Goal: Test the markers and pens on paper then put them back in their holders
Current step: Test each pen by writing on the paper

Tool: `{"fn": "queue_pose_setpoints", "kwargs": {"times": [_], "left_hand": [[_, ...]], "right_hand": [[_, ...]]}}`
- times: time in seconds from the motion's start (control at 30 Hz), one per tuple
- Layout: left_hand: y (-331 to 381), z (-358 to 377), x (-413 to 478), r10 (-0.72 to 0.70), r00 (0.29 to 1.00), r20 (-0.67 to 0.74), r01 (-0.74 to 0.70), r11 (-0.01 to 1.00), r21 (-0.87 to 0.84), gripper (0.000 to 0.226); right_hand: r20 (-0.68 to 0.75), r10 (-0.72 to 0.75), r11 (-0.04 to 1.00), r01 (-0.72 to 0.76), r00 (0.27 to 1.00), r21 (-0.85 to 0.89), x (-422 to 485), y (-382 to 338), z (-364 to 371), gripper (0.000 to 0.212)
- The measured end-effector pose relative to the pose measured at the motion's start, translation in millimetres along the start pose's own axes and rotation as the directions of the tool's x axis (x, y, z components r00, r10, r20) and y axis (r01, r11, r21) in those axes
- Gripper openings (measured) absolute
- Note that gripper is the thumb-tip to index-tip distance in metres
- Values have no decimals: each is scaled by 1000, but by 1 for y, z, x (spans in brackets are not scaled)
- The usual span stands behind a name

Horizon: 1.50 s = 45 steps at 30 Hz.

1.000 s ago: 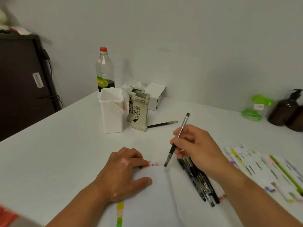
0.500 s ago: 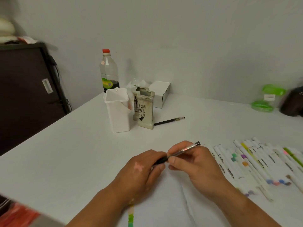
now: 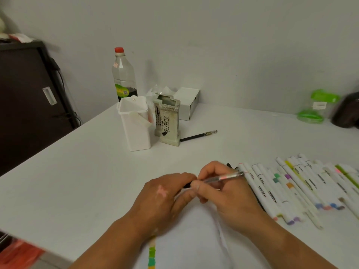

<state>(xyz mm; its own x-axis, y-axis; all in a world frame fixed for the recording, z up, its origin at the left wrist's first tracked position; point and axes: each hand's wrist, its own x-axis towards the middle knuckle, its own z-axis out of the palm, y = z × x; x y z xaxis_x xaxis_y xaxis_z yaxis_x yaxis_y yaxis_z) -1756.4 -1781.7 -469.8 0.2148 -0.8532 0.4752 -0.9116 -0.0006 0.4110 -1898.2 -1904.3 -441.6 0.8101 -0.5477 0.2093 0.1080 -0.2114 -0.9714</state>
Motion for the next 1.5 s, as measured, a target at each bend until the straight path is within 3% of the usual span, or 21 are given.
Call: {"fn": "queue_pose_setpoints", "kwargs": {"times": [0.1, 0.17, 0.23, 0.3, 0.4, 0.5, 0.63, 0.77, 0.9, 0.97, 1.17, 1.5], "left_hand": [[-6, 3, -3, -138, 989, 54, 132, 986, 105, 64], [-12, 5, -4, -184, 975, 125, 163, 973, 162, 74], [-12, 5, -3, -193, 964, 181, 156, 967, 200, 74], [-12, 5, -3, -188, 960, 208, 139, 964, 226, 71], [-13, 4, -5, -187, 958, 217, 134, 962, 238, 69], [-15, 6, -6, -202, 958, 204, 154, 961, 227, 67], [-12, 5, -2, -248, 957, 151, 224, 962, 159, 62], [-16, -16, -6, -255, 965, 55, 259, 961, -101, 44], [-39, -48, -26, -272, 933, 237, 261, 962, 76, 41], [-45, -54, -34, -295, 919, 260, 255, 951, 175, 48], [-30, -30, -39, -298, 938, 178, 249, 935, 253, 63], [-30, -24, -42, -327, 937, 123, 289, 923, 253, 69]], "right_hand": [[-230, 51, 992, -22, 972, 127, 8, -3, -13, 6], [-281, 127, 980, -77, 951, 182, 11, -3, -23, 13], [-253, 189, 977, -155, 949, 149, 11, 0, -25, 18], [-218, 204, 977, -212, 954, -12, 9, 3, -23, 11], [-230, 147, 929, -214, 962, -301, 9, 8, -23, 16], [-201, 128, 900, -199, 971, -389, 7, 9, -21, 17], [-144, 74, 942, -116, 987, -315, 6, 5, -10, 18], [-141, 82, 983, -104, 987, -154, 7, 4, -2, 6], [-104, 85, 986, -98, 991, -133, 4, 4, -1, 7], [-81, 85, 990, -93, 993, -109, 5, 1, 4, 8], [71, 149, 979, -137, 986, -149, 10, -3, 30, 18], [14, 195, 919, -178, 981, -352, 9, 13, 46, 18]]}}
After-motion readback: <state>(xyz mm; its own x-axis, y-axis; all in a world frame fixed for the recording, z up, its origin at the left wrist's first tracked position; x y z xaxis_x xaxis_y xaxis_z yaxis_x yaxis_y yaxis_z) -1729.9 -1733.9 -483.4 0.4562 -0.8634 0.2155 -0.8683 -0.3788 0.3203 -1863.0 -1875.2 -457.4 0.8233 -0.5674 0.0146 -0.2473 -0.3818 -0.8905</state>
